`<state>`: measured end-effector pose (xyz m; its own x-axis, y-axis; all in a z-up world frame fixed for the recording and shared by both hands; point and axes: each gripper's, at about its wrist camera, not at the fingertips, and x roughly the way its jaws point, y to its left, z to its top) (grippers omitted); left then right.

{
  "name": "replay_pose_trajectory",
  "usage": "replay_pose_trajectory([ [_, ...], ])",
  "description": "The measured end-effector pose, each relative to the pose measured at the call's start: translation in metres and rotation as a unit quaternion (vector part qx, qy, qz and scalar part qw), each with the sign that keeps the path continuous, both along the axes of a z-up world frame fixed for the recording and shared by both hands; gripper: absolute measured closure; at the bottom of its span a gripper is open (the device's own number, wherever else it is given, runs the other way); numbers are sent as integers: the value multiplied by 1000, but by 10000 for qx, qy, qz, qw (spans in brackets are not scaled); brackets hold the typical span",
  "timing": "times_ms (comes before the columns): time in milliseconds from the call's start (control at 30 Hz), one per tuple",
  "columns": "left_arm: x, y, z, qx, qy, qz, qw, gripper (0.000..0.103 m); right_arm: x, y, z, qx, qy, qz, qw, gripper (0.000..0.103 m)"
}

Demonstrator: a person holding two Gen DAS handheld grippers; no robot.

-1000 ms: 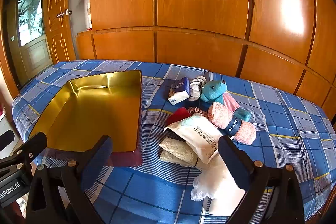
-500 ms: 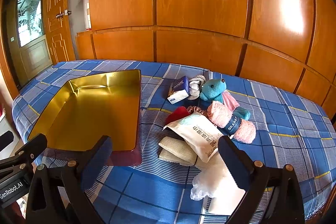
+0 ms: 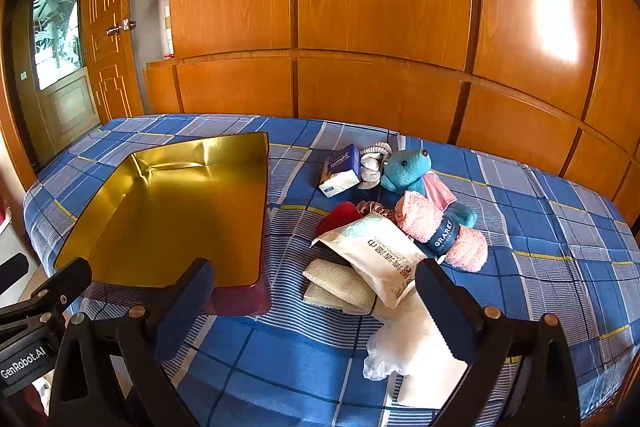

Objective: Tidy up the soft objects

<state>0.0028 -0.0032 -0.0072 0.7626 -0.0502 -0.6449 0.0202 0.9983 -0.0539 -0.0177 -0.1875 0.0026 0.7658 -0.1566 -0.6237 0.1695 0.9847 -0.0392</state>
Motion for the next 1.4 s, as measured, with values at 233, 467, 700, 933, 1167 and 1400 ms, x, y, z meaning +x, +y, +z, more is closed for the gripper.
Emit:
replay_pose_trajectory([
  [233,0,0,-1,-24,26,-3,10000,0,-1,1,1,1,-7,16,10000,1],
  [467,0,2,-2,-63,40,4,10000,0,-1,2,1,-14,-17,20,10000,1],
  [700,0,1,-3,-65,62,-6,10000,0,-1,2,1,-22,-19,25,10000,1],
  [933,2,-1,-3,-131,89,-120,9998,0,-1,0,1,-5,-2,47,10000,1],
  [1167,6,-31,7,69,69,-954,9954,0,-3,-49,13,263,-193,-172,9993,1],
  [1400,4,-97,19,-17,190,-2741,9615,0,-8,-167,33,742,-178,-817,9937,1],
])
